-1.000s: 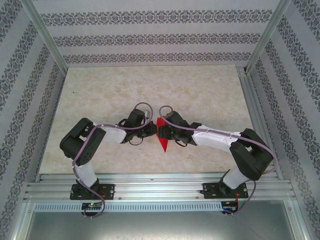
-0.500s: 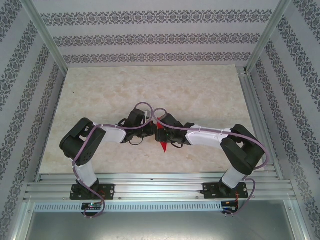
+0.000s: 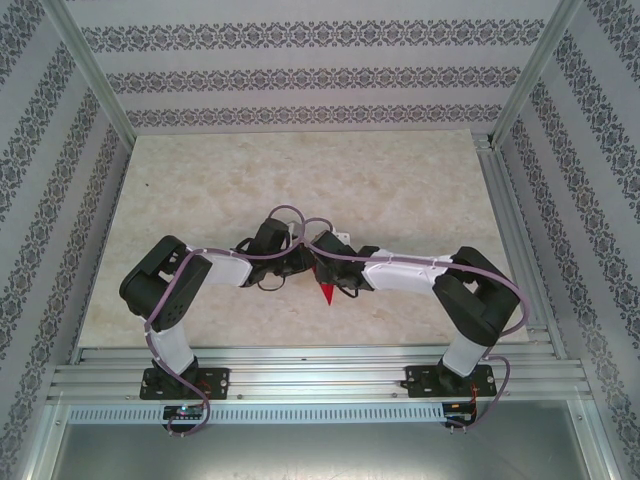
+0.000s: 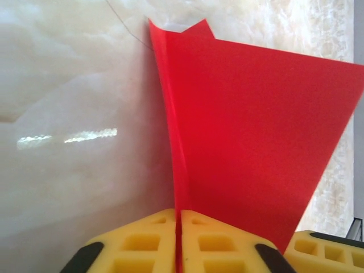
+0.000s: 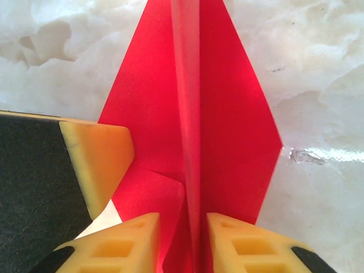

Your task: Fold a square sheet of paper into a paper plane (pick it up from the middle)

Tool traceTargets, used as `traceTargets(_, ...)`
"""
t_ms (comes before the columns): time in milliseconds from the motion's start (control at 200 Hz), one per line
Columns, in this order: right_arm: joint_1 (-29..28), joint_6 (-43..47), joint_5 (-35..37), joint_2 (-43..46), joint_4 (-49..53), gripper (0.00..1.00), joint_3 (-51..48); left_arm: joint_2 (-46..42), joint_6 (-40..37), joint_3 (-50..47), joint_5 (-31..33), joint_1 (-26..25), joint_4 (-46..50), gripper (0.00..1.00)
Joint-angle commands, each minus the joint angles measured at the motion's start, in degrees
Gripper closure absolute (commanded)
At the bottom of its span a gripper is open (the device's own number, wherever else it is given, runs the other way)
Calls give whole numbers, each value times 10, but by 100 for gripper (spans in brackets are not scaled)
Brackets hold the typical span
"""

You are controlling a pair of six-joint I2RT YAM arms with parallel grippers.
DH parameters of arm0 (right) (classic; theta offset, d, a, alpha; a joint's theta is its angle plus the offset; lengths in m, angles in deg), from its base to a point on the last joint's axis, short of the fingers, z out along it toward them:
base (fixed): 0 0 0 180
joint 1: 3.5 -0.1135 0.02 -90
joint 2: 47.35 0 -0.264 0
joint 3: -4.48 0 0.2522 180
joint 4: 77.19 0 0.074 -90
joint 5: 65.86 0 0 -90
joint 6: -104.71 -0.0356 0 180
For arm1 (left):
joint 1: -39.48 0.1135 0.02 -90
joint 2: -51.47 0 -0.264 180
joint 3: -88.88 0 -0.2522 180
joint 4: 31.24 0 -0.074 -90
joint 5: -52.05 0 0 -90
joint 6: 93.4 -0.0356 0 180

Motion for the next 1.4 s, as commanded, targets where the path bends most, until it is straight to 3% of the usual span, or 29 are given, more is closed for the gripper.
traceTargets(0, -17, -11, 44, -10, 16, 75, 18, -18, 6, -11, 11, 13, -5, 83)
traceTargets(165, -29, -15, 66, -30, 30, 75, 33, -53, 4, -27, 21, 32, 11, 75)
traceTargets(549, -43, -23, 76, -61, 34, 75, 51, -127, 3, -71, 46, 107, 65, 68)
traceTargets(729, -45, -24, 89, -65, 49, 86, 61, -160, -11, -77, 75, 128, 112, 62)
traceTargets(1054, -46, 20, 115, -60, 97, 92, 83, -242, -56, -74, 179, 164, 240, 23)
traceTargets(1184, -46, 18, 111, -72, 101, 89, 93, -269, -60, -78, 206, 175, 262, 15)
traceTargets(1394, -47, 3, 102, -99, 101, 83, 109, -281, -63, -84, 211, 178, 270, 11)
